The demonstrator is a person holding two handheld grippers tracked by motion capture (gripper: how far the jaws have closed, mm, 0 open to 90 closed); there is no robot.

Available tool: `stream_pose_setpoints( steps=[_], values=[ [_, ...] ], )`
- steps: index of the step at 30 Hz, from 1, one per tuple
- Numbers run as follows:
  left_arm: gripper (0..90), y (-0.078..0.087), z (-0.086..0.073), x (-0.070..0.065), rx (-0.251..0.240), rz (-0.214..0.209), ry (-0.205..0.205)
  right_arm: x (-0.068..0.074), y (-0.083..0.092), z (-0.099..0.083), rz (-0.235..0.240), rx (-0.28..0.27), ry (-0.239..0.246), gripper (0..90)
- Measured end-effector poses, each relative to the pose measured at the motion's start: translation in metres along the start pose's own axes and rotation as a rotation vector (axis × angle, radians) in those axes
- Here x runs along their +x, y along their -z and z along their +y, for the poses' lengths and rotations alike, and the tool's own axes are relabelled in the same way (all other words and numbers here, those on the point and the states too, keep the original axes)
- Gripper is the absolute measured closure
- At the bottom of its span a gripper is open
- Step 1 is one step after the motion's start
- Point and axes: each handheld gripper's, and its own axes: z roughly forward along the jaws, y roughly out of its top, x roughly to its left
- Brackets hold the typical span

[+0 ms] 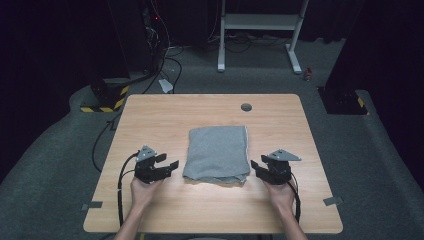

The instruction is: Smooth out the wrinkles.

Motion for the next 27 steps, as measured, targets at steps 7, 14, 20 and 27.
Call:
stream_pose_setpoints(
  steps=[7,14,20,27],
  values=[
    [35.2,0.008,-0.002,0.007,-0.017,0.013,0.021,-0.008,0.007,-0.001,-0.013,-0.014,-0.023,49.8],
    [35.3,0.015,-0.006,0.013,-0.026,0.037,0.034,-0.014,0.014,0.0,-0.023,-0.015,-0.018,49.6],
    [35.3,0.019,-0.01,0.019,-0.021,0.06,0.045,-0.019,0.018,-0.001,-0.036,-0.021,-0.031,49.7],
    [35.3,0.021,-0.015,0.026,-0.015,0.077,0.061,-0.028,0.023,-0.005,-0.053,-0.024,-0.058,49.7]
  ],
)
